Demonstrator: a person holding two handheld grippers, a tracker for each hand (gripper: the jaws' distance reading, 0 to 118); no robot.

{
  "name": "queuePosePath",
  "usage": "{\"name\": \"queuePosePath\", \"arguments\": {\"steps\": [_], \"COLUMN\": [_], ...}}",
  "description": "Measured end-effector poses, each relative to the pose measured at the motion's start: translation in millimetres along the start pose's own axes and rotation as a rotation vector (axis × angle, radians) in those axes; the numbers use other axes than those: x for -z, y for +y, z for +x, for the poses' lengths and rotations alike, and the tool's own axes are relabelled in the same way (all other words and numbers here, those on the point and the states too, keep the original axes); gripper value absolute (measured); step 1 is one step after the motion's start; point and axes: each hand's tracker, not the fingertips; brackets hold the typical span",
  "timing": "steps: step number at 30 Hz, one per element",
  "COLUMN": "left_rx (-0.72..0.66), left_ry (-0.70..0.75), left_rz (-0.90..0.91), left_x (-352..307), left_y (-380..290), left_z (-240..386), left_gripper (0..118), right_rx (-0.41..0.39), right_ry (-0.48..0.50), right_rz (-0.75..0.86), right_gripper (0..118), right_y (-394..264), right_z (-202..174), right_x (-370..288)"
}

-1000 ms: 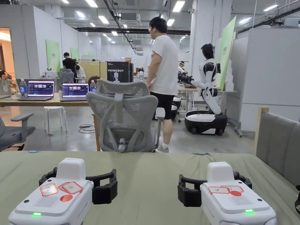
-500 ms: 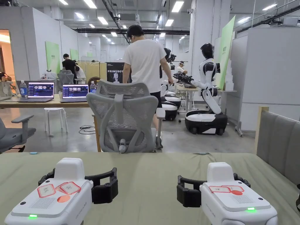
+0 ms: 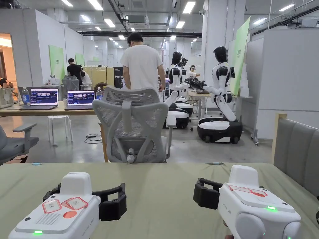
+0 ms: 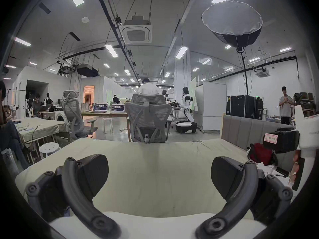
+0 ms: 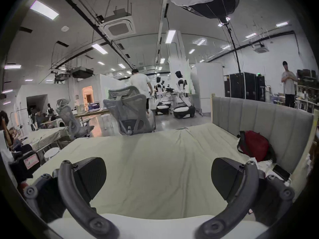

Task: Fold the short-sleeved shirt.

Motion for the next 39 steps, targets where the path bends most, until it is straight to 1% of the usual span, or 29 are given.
{"name": "queuePosePath", "arguments": {"steps": [3,8,13,18,20,27,33,37,39], "left_rx": [0.001,0.013,0.014,0.018,0.018,0.016,0.017,0.013,0.013], "left_ry": [0.0,0.0,-0.003,-0.004,-0.001,0.0,-0.003,-0.004,-0.004], "left_rz": [0.001,0.0,-0.002,-0.006,-0.005,-0.007,-0.007,-0.007,-0.008], "left_x": [-1.3,1.6,2.1,2.9,2.0,2.9,1.9,0.3,-0.1], "left_y": [0.7,-0.3,-0.8,-1.1,-0.6,-0.8,-0.5,-0.6,-1.0], "left_z": [3.9,6.9,7.7,6.9,7.0,5.5,7.0,9.1,9.6], "left_gripper": [118,118,118,118,118,118,118,118,118], "right_rx": [0.006,-0.07,-0.084,-0.114,-0.125,-0.095,-0.103,-0.118,-0.107], "right_ry": [0.011,0.024,0.051,0.048,0.017,0.029,0.021,0.056,0.074], "right_rz": [0.022,0.055,0.059,0.069,0.064,0.066,0.07,0.062,0.051], "right_gripper": [118,118,118,118,118,118,118,118,118], "right_y": [-1.0,-2.7,-5.5,-6.4,-4.9,-5.8,-9.0,-8.5,-7.1], "right_z": [2.1,-4.3,-4.9,-6.3,-9.3,-5.6,-6.9,-6.9,-6.5], "right_x": [-5.0,-15.8,-15.5,-15.5,-14.8,-17.2,-15.8,-15.7,-15.2]}}
